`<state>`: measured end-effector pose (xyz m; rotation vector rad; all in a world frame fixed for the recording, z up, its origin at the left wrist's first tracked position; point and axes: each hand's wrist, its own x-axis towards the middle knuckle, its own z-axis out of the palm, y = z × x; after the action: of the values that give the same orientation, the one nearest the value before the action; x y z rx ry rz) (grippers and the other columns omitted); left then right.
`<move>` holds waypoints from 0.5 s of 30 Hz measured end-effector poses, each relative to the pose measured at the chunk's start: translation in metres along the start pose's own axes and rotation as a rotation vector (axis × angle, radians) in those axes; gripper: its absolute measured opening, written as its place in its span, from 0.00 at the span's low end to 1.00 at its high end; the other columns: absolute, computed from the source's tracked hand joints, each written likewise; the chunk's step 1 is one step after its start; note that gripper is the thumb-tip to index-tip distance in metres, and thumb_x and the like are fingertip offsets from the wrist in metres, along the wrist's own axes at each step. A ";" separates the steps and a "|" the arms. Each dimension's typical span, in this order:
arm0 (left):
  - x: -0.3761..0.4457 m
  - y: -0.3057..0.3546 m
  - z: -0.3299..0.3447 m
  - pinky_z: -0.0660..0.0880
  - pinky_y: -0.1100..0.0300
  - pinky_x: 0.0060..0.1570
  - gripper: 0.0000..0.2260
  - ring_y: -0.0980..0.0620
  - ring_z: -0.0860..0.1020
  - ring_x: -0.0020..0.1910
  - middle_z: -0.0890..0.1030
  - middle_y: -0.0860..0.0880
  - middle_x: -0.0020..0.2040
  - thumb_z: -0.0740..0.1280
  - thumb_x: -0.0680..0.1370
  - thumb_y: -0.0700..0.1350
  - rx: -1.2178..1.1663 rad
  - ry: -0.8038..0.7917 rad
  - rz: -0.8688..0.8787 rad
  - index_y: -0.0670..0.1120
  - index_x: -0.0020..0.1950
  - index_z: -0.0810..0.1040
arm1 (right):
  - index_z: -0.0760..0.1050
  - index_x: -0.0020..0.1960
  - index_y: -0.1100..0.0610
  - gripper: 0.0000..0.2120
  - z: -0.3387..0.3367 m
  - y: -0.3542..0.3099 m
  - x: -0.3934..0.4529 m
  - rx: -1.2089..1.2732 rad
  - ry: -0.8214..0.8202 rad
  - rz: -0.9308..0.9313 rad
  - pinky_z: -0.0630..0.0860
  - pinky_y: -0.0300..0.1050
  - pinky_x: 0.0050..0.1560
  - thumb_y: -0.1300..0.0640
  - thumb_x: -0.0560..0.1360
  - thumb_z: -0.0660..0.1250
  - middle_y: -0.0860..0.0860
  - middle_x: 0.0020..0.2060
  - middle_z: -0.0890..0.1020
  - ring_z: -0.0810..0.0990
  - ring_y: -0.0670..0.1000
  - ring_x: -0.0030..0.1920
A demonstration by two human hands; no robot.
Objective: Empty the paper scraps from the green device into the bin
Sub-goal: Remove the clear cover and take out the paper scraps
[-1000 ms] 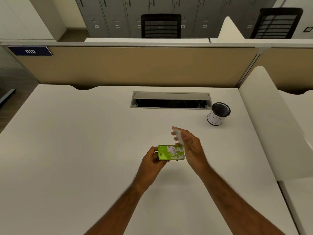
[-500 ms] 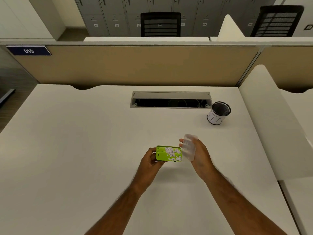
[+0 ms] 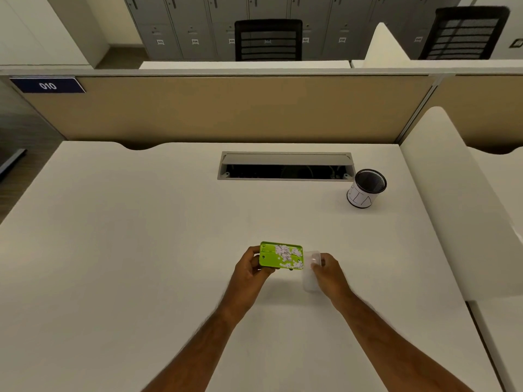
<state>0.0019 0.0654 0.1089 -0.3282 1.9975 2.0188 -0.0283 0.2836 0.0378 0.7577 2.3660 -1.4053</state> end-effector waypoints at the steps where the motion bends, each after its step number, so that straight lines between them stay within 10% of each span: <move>1: 0.000 0.001 0.000 0.82 0.55 0.61 0.15 0.47 0.87 0.57 0.90 0.52 0.55 0.71 0.81 0.35 0.000 -0.002 0.001 0.53 0.63 0.79 | 0.77 0.59 0.64 0.10 -0.001 0.000 0.000 0.004 0.007 0.010 0.71 0.41 0.37 0.66 0.78 0.65 0.57 0.51 0.81 0.79 0.56 0.48; 8: -0.001 0.006 -0.001 0.82 0.59 0.59 0.14 0.49 0.87 0.57 0.90 0.53 0.55 0.72 0.81 0.37 -0.004 -0.002 0.001 0.53 0.63 0.79 | 0.77 0.50 0.56 0.06 -0.006 0.008 0.002 0.008 0.047 0.019 0.69 0.43 0.40 0.60 0.73 0.71 0.49 0.41 0.76 0.74 0.52 0.42; 15: 0.000 0.011 0.001 0.81 0.54 0.62 0.14 0.49 0.88 0.57 0.90 0.53 0.55 0.71 0.82 0.36 0.023 0.000 0.027 0.53 0.62 0.80 | 0.83 0.56 0.61 0.15 -0.002 -0.030 -0.023 0.663 -0.061 0.056 0.77 0.44 0.53 0.53 0.84 0.62 0.54 0.49 0.85 0.81 0.51 0.50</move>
<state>-0.0023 0.0664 0.1189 -0.2977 2.0339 2.0097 -0.0268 0.2673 0.0718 0.9018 1.8013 -2.1774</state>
